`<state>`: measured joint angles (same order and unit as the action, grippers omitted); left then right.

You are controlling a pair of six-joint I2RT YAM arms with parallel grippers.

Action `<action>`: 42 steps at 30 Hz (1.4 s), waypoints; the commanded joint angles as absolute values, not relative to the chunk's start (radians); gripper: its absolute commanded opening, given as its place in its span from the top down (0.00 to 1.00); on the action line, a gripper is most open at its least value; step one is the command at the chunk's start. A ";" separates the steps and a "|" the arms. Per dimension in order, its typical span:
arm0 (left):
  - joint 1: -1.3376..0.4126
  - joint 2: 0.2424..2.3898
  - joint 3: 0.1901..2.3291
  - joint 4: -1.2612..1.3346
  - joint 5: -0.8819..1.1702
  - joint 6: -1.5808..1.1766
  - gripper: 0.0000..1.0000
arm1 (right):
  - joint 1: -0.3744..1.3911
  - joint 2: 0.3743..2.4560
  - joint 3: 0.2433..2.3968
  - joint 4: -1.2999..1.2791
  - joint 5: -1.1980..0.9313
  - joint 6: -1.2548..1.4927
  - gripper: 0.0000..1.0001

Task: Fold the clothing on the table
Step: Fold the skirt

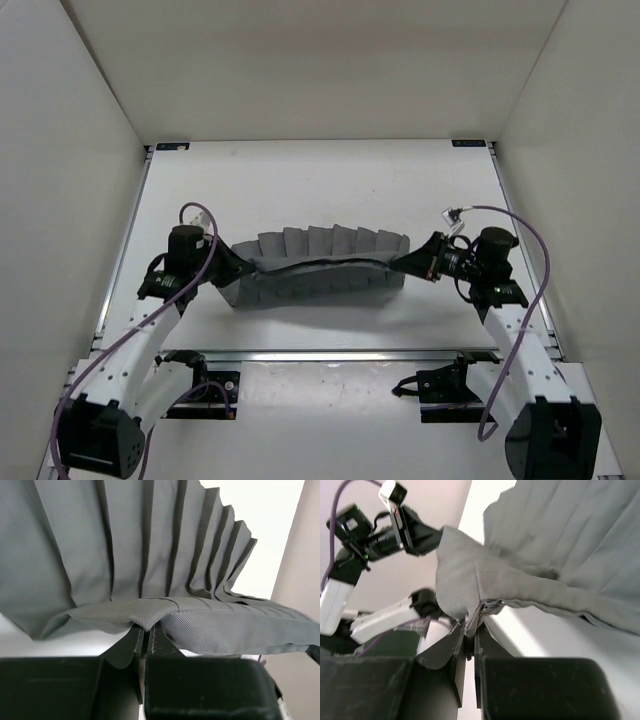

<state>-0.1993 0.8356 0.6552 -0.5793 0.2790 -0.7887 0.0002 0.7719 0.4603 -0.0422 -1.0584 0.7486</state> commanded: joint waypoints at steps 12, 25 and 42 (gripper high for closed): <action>-0.080 1.210 0.778 -0.279 0.244 -0.725 0.97 | -0.009 1.363 0.794 0.126 -0.919 0.559 1.00; -0.006 1.678 1.097 -0.157 0.409 -0.753 0.21 | 0.061 1.827 1.172 0.123 -0.717 0.568 0.49; -0.094 1.246 0.721 -0.411 0.222 -0.568 0.20 | 0.051 1.490 0.835 -0.264 -0.365 0.443 0.32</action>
